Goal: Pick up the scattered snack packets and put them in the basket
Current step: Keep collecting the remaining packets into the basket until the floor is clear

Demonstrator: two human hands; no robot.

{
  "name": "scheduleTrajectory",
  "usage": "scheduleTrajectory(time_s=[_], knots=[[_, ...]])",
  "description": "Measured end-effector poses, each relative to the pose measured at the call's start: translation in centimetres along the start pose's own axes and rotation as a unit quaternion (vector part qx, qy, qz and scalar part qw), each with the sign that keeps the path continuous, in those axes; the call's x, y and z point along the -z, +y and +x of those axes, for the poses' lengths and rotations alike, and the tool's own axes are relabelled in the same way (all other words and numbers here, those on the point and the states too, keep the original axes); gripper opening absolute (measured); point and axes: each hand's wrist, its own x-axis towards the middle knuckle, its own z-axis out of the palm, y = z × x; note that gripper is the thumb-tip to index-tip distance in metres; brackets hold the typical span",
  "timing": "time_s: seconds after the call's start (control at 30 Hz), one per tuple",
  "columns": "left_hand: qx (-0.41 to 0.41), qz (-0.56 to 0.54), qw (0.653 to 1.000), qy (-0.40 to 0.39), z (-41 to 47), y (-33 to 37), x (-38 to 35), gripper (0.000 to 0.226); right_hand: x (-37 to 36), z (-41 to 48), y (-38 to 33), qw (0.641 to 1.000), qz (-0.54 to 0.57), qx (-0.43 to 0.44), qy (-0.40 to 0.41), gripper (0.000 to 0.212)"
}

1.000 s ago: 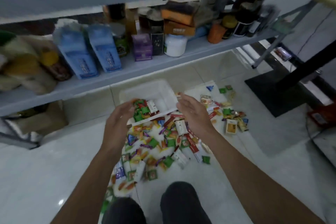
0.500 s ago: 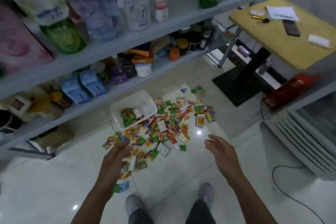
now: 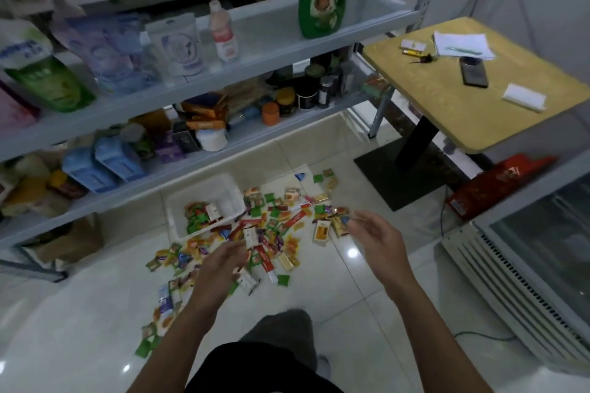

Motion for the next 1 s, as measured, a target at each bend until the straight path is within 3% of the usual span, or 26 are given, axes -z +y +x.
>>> scheduleTrajectory(time_s=[0.23, 0.33, 0.47, 0.63, 0.8, 1.0], knots=[[-0.066, -0.018, 0.997, -0.022, 8.9, 8.3, -11.4, 0.019, 5.4, 9.6, 0.2, 1.000, -0.007, -0.011, -0.004, 0.019], [-0.064, -0.043, 0.997, -0.022, 12.7, 11.0, -15.5, 0.018, 6.8, 14.5, -0.8, 0.999, -0.044, -0.015, -0.020, 0.013], [-0.053, -0.061, 0.997, -0.001, 17.0, 14.4, -19.5, 0.018, 8.6, 22.1, -2.2, 0.995, -0.085, -0.016, -0.055, 0.031], [-0.031, -0.069, 0.997, 0.031, 22.1, 16.6, -22.4, 0.017, 8.7, 31.1, -2.7, 0.989, -0.105, -0.026, -0.097, 0.030], [-0.005, -0.073, 0.995, 0.072, 29.0, 14.2, -25.5, 0.017, 6.2, 40.6, 1.7, 0.983, -0.109, -0.039, -0.144, 0.024], [0.007, -0.062, 0.996, 0.069, 41.3, 4.7, -30.0, 0.015, 1.3, 51.4, 14.0, 0.978, -0.128, -0.054, -0.155, 0.031]])
